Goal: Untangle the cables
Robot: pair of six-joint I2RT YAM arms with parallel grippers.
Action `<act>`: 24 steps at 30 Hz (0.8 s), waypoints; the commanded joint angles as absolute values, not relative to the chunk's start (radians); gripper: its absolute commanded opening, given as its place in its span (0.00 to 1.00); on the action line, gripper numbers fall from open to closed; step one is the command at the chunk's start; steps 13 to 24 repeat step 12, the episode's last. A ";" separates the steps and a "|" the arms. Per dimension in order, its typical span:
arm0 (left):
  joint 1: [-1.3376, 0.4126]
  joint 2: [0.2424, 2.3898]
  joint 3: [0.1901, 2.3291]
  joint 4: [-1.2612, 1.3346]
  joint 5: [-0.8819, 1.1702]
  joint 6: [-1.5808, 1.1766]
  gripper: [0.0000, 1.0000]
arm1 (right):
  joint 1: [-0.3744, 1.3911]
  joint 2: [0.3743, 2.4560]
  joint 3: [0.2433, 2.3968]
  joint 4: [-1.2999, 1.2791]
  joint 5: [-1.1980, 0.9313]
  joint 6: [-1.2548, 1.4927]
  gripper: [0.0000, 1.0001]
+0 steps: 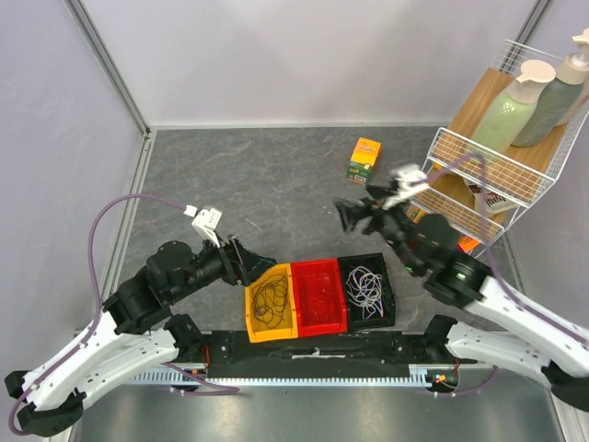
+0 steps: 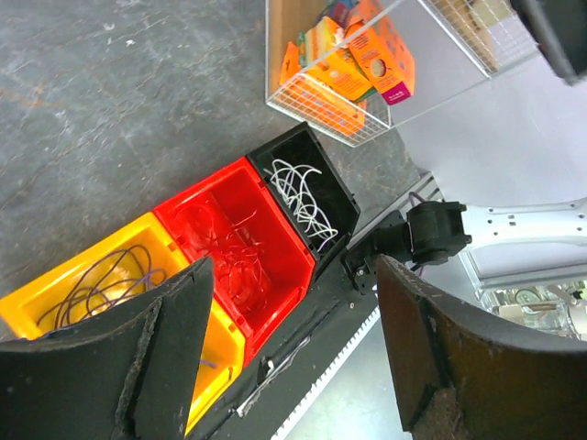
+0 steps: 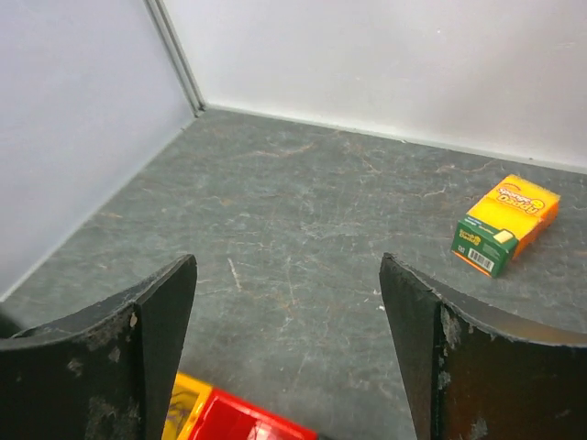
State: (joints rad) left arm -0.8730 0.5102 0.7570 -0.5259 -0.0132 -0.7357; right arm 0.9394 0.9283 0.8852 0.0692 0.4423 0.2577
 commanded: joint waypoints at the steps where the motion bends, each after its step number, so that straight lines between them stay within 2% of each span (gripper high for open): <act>1: -0.876 0.494 0.710 -0.316 0.072 -0.641 0.77 | 0.943 0.689 0.871 -0.308 0.376 0.374 0.89; 5: -0.877 0.476 0.649 -0.224 0.118 -0.643 0.77 | 0.943 0.488 0.879 -0.465 0.364 0.408 0.91; 8: -0.877 0.459 0.603 -0.167 0.135 -0.660 0.77 | 0.943 0.321 0.812 -0.448 0.356 0.399 0.98; 12: -0.877 0.433 0.588 -0.144 0.170 -0.669 0.77 | 0.943 0.175 0.752 -0.430 0.358 0.400 0.98; 24: -0.877 0.433 0.588 -0.144 0.170 -0.669 0.77 | 0.943 0.175 0.752 -0.430 0.358 0.400 0.98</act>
